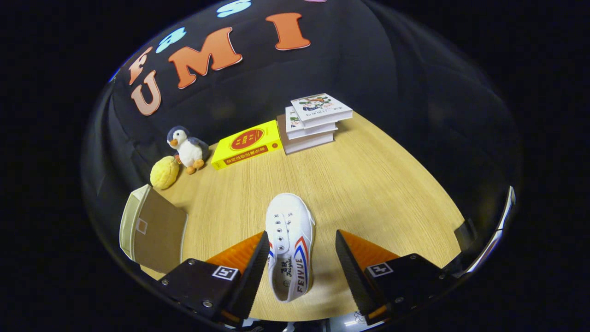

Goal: Open the storage box then place both shoes into the box .Put the left shoe in first, then the right shoe, with the right side of both shoes facing outward in a uniform manner.

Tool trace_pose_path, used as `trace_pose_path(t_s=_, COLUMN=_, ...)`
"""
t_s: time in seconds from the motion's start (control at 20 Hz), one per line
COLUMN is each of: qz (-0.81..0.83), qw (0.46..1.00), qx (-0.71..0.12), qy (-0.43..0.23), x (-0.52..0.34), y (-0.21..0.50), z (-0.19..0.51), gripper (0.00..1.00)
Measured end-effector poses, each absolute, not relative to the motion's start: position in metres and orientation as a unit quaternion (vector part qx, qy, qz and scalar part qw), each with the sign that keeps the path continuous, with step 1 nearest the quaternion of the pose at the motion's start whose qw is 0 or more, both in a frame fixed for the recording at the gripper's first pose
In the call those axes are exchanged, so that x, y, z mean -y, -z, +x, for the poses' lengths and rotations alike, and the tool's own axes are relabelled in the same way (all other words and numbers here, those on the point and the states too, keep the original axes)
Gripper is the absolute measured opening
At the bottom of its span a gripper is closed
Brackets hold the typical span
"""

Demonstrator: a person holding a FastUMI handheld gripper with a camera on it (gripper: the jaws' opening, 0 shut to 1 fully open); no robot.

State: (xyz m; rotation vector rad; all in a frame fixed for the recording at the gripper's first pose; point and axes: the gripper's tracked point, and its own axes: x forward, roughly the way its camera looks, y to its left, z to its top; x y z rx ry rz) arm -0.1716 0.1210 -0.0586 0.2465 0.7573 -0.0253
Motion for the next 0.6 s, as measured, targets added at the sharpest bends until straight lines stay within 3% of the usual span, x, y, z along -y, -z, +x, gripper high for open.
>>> trace_pose_path(t_s=0.6, qz=0.106, qw=0.881, qx=-0.459, qy=-0.039, x=-0.148, y=0.146, z=-0.167, gripper=0.52)
